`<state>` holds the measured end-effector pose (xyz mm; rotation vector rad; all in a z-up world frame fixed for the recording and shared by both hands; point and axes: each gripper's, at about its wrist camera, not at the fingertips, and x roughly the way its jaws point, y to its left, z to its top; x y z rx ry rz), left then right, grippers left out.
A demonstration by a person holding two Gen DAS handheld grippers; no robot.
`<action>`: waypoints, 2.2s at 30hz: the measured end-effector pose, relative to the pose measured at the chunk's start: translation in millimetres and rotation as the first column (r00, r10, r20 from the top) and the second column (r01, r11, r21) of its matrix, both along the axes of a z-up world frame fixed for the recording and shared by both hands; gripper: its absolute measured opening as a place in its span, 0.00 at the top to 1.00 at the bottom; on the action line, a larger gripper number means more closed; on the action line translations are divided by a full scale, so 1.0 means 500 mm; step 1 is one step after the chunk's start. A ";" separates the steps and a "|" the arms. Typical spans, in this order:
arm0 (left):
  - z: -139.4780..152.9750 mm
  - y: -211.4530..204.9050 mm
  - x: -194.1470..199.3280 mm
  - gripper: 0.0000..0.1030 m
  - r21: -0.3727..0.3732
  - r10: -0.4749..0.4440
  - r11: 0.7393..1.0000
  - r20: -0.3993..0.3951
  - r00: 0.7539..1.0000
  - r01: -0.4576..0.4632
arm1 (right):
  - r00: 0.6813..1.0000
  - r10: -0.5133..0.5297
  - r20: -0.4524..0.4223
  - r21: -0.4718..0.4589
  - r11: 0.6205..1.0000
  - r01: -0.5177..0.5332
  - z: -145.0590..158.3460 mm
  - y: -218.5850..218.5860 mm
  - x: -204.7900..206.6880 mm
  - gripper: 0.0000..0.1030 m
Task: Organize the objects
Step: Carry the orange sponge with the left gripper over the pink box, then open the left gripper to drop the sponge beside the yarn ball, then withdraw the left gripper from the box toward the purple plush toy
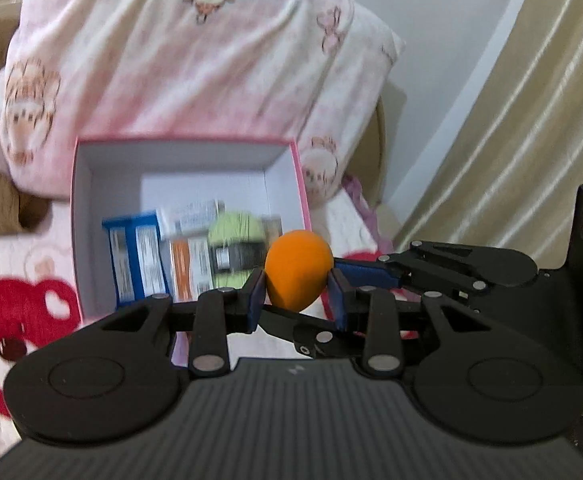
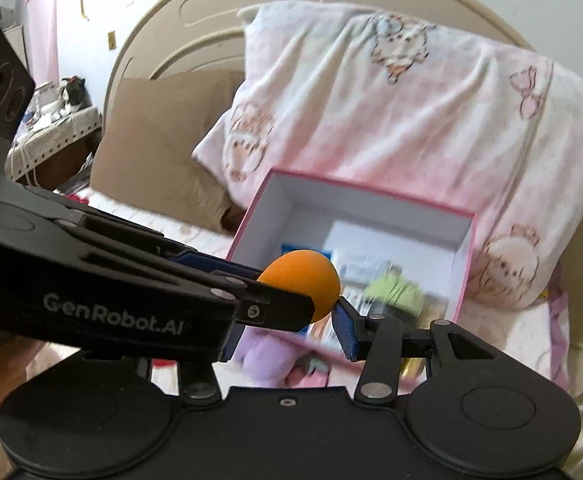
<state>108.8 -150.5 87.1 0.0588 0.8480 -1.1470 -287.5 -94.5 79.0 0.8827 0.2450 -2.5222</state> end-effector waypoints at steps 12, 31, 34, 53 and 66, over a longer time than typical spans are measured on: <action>-0.060 -0.175 0.158 0.68 0.002 0.137 0.991 -0.044 0.990 -0.137 | 0.987 -0.095 0.127 -0.062 0.993 0.103 -0.036 0.035 -0.254 0.50; -0.237 -0.298 0.273 0.71 0.030 0.165 0.986 -0.191 0.967 -0.163 | 0.972 -0.189 0.142 0.019 0.982 0.188 -0.200 0.060 -0.385 0.46; -0.246 -0.306 0.279 0.73 0.039 0.169 0.986 -0.214 0.962 -0.165 | 0.970 -0.192 0.147 0.007 0.981 0.193 -0.203 0.074 -0.388 0.46; -0.187 -0.276 0.220 0.73 0.077 0.171 0.984 -0.139 0.975 -0.161 | 0.967 -0.214 0.135 -0.028 0.975 0.220 -0.154 0.116 -0.322 0.62; -0.026 -0.100 0.100 0.60 0.145 0.132 0.981 0.009 0.991 -0.132 | 0.980 -0.175 0.096 -0.018 0.984 0.178 -0.022 0.074 -0.133 0.50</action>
